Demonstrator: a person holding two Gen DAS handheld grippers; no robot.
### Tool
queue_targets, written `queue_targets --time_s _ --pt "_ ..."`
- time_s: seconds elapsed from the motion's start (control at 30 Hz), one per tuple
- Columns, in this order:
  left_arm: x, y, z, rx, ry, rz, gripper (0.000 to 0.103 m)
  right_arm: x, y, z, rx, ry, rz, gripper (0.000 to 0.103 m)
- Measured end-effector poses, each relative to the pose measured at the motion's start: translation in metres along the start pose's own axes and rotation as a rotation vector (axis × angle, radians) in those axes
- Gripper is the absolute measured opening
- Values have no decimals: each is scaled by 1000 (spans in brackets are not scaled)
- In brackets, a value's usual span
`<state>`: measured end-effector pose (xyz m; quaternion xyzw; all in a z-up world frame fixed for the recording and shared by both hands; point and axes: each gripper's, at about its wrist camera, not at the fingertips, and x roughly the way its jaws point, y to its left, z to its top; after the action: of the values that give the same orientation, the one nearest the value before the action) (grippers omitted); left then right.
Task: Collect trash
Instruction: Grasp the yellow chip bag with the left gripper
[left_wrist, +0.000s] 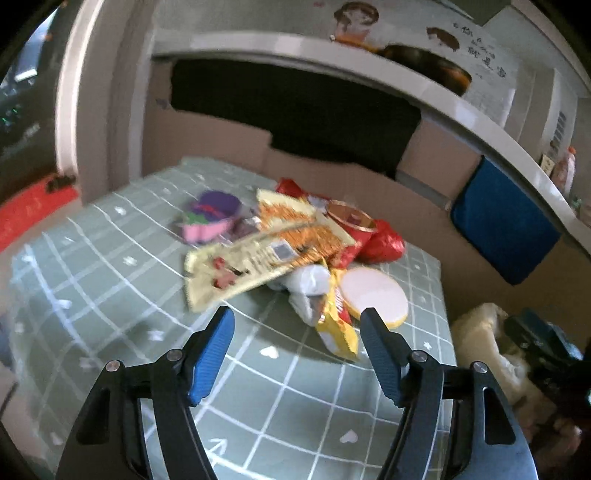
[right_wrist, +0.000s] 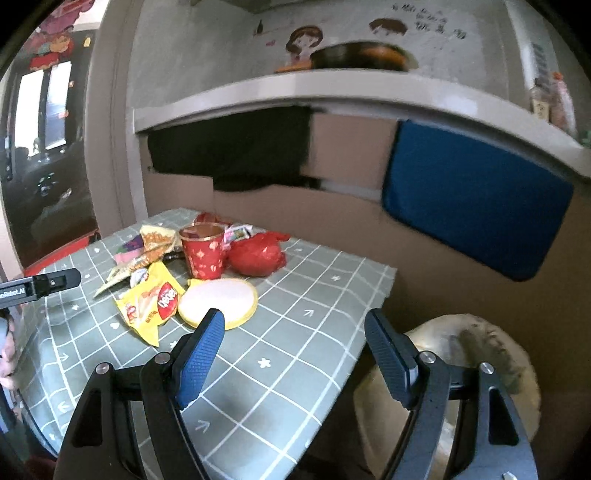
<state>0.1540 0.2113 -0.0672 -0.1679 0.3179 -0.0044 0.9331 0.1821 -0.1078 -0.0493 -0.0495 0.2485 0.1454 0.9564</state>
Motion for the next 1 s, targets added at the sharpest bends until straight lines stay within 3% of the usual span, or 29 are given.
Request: queue_targets --time_s 0.2,0.3,0.37,0.5,0.53,0.6,0.63,0.83,1.0 --pt "49 -13 7 -46 93 -85 64 32 -5 -5 17 58 15 76" --pt "68 -15 10 -84 125 -83 64 39 -11 -9 35 73 12 76" --pt "78 -13 11 -112 123 -69 55 42 -17 -13 55 88 14 76" --pt "98 0 7 -237 160 -74 50 53 -21 -19 72 125 31 76" --pt "101 3 5 -247 183 -88 47 55 -21 -21 69 135 34 76" --pt "108 4 2 -237 228 -103 29 58 -18 -22 65 143 39 76" --pt "106 5 0 -233 230 -89 20 60 -17 -22 62 146 46 76" --pt "60 2 1 -141 148 -127 19 64 5 -9 3 140 91 76" --pt "33 13 4 -128 109 -114 19 82 32 19 -40 135 210 74"
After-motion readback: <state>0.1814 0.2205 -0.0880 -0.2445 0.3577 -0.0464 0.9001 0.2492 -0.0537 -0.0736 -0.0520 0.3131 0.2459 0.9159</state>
